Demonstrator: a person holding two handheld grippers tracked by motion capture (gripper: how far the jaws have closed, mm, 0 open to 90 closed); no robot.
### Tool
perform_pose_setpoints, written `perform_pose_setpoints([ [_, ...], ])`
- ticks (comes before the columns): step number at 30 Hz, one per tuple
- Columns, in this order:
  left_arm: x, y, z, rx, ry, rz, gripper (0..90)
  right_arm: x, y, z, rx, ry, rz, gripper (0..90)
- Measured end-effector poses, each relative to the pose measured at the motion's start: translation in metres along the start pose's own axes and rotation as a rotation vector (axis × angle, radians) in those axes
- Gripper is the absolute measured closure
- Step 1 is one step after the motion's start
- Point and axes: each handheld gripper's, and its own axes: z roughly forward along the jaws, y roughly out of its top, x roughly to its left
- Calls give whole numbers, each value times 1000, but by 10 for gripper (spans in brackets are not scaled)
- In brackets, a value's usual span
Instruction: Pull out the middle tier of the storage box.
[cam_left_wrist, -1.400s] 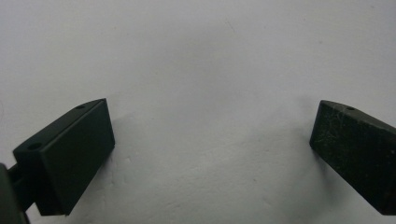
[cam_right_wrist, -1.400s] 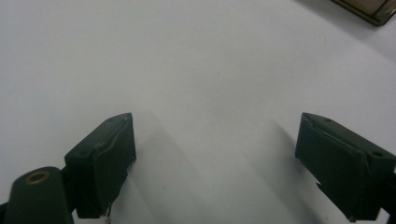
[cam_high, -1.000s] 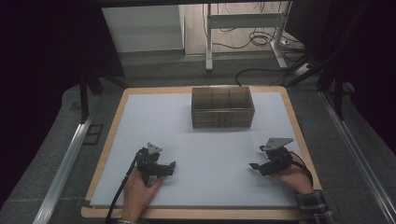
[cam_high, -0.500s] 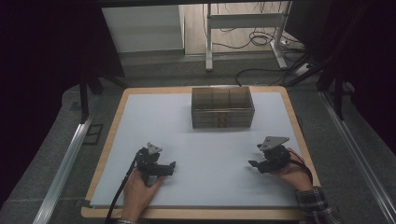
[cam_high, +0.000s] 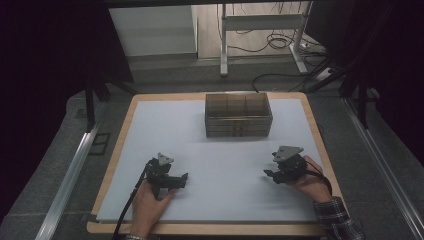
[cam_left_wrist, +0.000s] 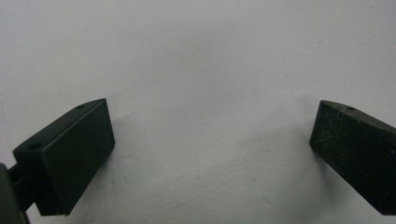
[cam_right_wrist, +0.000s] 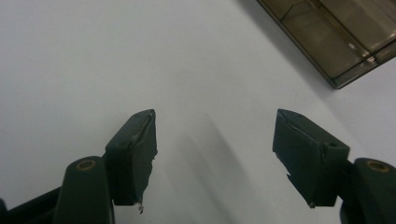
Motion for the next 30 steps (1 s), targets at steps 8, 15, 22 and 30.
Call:
perform_pose_setpoints([
  [8,0,0,0,0,0,-1,0,0,6,3,5,-24,-17,346],
  [15,0,0,0,0,0,-1,0,0,10,5,5,-58,-46,387],
  [22,0,0,0,-1,0,-1,0,1,15,7,3,-81,-69,404],
  [30,0,0,0,0,0,-1,0,3,21,11,6,-100,-104,421],
])
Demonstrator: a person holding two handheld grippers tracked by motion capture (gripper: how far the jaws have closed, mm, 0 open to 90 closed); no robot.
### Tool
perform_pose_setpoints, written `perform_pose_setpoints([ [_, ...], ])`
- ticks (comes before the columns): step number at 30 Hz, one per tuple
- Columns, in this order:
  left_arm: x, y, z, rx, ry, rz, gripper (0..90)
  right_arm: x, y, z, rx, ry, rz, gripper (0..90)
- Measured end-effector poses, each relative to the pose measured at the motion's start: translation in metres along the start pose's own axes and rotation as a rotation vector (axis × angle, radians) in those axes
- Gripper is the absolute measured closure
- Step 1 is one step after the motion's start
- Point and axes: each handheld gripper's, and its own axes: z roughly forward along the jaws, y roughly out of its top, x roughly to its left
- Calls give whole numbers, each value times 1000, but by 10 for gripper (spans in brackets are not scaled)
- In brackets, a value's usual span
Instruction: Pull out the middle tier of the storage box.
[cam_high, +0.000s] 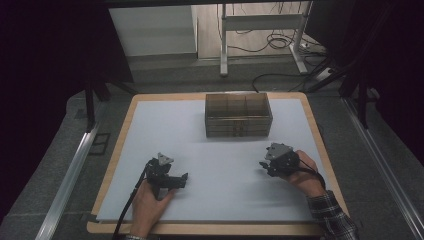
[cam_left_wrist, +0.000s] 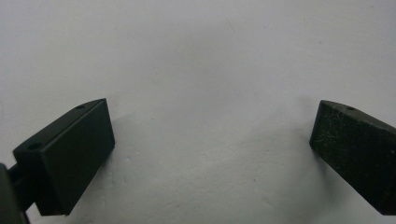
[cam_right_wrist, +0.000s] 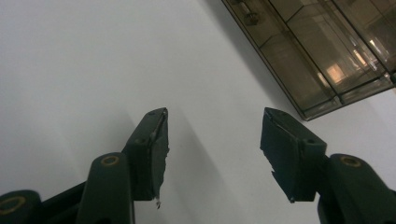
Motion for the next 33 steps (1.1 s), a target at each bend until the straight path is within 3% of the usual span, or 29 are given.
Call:
perform_pose_setpoints([
  [14,0,0,0,1,1,0,0,3,15,7,-1,-65,-83,425],
  [33,0,0,0,0,0,0,0,5,34,19,2,-159,-142,448],
])
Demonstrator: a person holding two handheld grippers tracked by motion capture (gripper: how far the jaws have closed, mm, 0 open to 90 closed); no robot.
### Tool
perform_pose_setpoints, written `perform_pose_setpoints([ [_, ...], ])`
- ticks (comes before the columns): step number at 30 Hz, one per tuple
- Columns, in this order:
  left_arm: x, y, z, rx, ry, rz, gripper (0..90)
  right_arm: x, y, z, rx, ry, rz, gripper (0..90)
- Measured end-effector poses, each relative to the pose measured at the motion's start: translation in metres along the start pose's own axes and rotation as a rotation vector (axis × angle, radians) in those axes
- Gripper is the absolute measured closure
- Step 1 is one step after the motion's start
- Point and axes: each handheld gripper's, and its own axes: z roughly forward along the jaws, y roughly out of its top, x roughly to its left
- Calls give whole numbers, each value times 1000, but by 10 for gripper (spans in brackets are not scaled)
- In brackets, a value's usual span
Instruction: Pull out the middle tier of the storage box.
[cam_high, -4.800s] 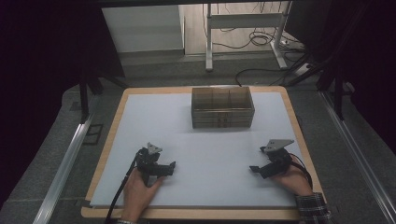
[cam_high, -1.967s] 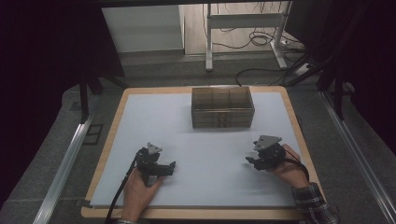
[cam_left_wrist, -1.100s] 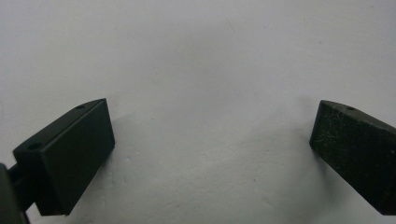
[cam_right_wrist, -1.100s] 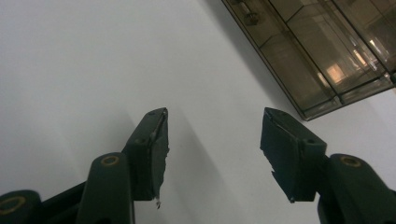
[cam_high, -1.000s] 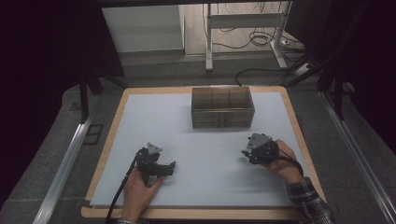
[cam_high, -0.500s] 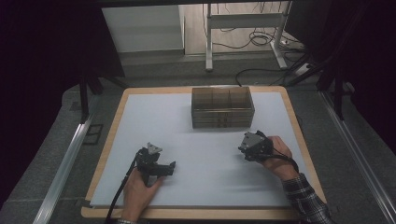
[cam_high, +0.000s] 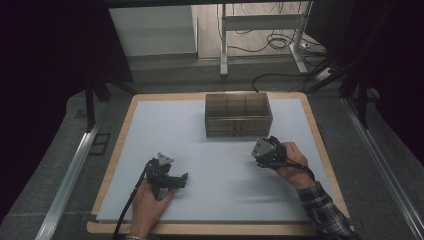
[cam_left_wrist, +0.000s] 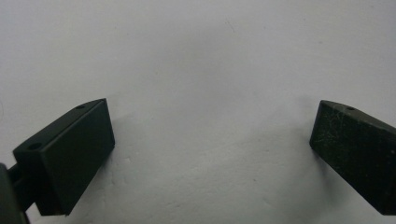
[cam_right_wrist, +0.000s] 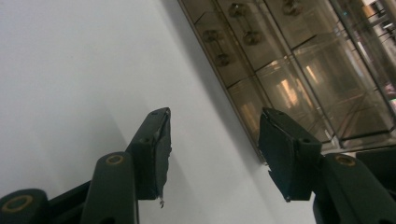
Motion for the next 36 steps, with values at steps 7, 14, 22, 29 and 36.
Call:
perform_pose_setpoints([
  [7,0,0,0,0,1,0,0,4,6,6,4,-40,-48,460],
  [14,0,0,0,0,0,0,0,6,13,11,10,-80,-112,468],
  [22,0,0,0,3,0,4,0,11,19,20,15,-134,-187,501],
  [29,0,0,0,3,0,4,0,16,22,29,26,-180,-243,541],
  [36,0,0,0,3,0,4,0,21,27,39,35,-231,-292,564],
])
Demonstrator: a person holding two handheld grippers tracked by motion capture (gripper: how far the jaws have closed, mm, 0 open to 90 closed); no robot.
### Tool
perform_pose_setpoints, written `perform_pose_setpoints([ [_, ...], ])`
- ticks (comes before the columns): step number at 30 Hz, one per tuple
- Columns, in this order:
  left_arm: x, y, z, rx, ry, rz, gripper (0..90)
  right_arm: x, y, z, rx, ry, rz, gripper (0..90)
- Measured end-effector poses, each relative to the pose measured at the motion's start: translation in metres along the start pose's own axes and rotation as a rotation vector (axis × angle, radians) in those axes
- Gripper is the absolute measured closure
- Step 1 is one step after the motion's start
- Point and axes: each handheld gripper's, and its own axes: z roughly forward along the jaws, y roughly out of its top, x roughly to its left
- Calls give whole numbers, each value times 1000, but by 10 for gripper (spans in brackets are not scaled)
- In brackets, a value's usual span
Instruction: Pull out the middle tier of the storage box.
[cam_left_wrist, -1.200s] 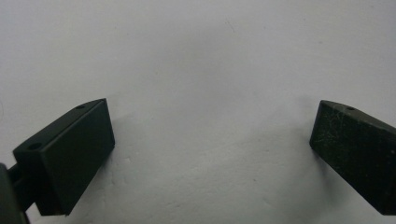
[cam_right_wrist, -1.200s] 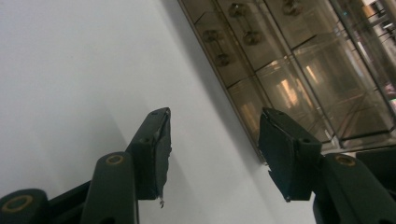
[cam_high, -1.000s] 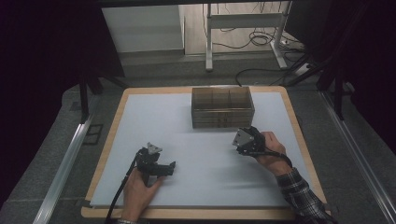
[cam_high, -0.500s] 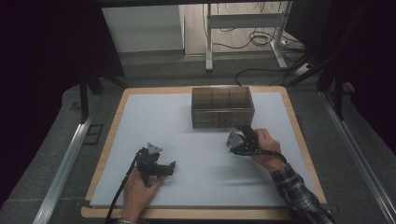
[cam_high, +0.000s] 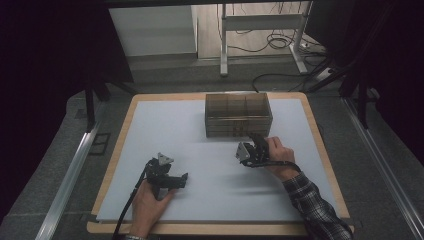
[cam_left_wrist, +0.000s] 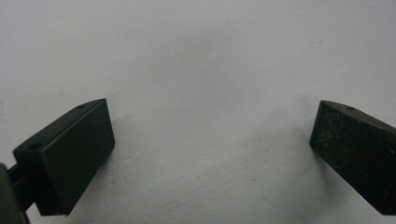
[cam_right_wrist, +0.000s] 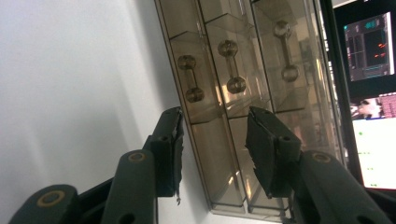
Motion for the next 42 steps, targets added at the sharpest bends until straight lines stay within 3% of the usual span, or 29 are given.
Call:
perform_pose_setpoints([
  [24,0,0,0,0,1,1,0,7,19,25,75,-159,-177,714],
  [27,0,0,0,0,1,1,0,7,20,28,82,-162,-187,730],
  [28,0,0,0,0,1,1,0,6,20,31,66,-116,-185,736],
  [29,0,0,0,0,1,1,0,7,21,30,89,-175,-198,743],
  [30,0,0,0,0,1,1,0,8,22,32,95,-184,-197,754],
  [39,0,0,0,0,1,1,0,11,25,41,97,-194,-228,779],
  [42,0,0,0,0,1,1,0,14,25,42,105,-218,-263,779],
])
